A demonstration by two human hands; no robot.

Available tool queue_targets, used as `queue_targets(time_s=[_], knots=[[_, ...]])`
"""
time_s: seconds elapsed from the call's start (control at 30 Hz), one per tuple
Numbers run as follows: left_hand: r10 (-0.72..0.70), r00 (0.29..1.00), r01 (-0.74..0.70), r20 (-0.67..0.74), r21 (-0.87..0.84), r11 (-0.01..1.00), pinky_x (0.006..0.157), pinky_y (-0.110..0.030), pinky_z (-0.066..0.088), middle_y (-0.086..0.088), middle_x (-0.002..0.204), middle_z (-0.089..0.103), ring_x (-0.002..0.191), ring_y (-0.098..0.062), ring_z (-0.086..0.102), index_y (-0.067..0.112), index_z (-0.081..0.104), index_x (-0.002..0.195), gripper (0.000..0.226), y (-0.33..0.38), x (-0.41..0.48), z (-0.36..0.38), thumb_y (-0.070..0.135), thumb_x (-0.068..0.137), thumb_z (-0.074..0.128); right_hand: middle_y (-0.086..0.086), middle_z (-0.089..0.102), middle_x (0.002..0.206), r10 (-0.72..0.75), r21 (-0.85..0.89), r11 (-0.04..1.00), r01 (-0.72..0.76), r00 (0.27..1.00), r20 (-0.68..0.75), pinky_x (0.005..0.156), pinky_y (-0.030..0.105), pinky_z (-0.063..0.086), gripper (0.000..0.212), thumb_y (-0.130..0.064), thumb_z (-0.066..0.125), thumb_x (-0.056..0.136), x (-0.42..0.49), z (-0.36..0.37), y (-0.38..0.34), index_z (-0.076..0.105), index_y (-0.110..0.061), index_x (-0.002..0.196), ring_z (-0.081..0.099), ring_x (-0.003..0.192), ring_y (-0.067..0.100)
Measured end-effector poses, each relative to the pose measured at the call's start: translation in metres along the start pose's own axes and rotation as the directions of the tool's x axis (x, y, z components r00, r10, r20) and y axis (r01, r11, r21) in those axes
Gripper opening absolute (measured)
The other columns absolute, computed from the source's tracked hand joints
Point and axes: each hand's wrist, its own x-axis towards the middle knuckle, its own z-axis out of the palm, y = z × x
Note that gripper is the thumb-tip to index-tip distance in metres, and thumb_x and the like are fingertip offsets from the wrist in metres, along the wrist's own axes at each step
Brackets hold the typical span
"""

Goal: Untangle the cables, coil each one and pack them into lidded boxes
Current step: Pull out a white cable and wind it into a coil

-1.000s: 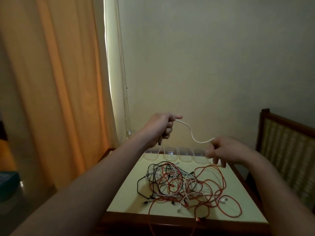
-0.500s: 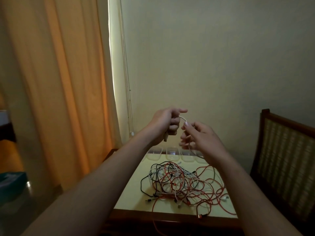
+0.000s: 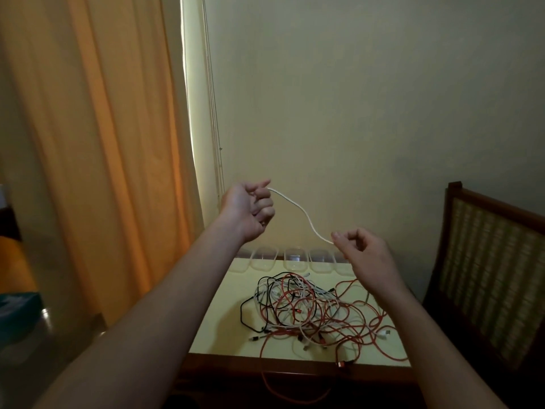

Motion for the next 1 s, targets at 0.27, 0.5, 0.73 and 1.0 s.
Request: queue_targets(time_s=[0.27,0.5,0.73,1.0], knots=[[0.195,0.966,-0.252,0.167,0.466,0.848,0.060,-0.021,0.054,-0.013,0.096,0.069,0.068,-0.014,0.069,0.002,0.044,0.128,0.025,-0.018,-0.013,0.004,0.002,0.103,0.044,-0.011,0.062,0.071,-0.339,-0.281,0.891,0.356,0.934,0.109,0.058,0.016,0.037,0.018,-0.026,0.061,0.099,-0.006,0.006,-0.016,0.069,-0.019,0.084,0.054,0.070,0.003],[0.108,0.931,-0.356,0.349,0.797,0.488,0.050,-0.020,0.038,-0.002,0.087,0.075,0.058,-0.012,0.065,0.008,0.043,0.142,0.037,-0.036,-0.029,0.004,0.012,0.106,0.044,-0.009,0.060,0.061,-0.487,-0.338,0.818,0.465,0.873,0.023,0.050,0.019,0.029,0.032,-0.031,0.056,0.102,0.008,0.009,-0.039,0.069,-0.013,0.079,0.053,0.058,0.003],[-0.059,0.947,-0.130,0.315,0.548,0.826,0.043,-0.022,0.023,-0.001,0.064,0.050,0.037,-0.007,0.026,-0.004,0.052,0.131,0.035,-0.040,-0.025,0.010,-0.003,0.099,0.037,-0.008,0.060,0.064,-0.454,-0.258,0.875,0.410,0.880,-0.138,0.055,0.022,0.038,0.033,-0.041,0.066,0.094,0.018,0.009,-0.047,0.071,-0.013,0.079,0.051,0.058,0.005],[-0.187,0.929,0.049,0.320,0.395,0.917,0.037,-0.018,0.012,0.004,0.059,0.038,0.033,-0.003,0.020,0.002,0.049,0.136,0.040,-0.032,-0.031,0.013,0.004,0.100,0.030,0.000,0.063,0.072,-0.216,-0.017,0.976,0.216,0.971,-0.100,0.059,0.024,0.042,0.035,-0.040,0.052,0.103,0.006,0.014,-0.037,0.066,-0.015,0.084,0.050,0.060,0.002]])
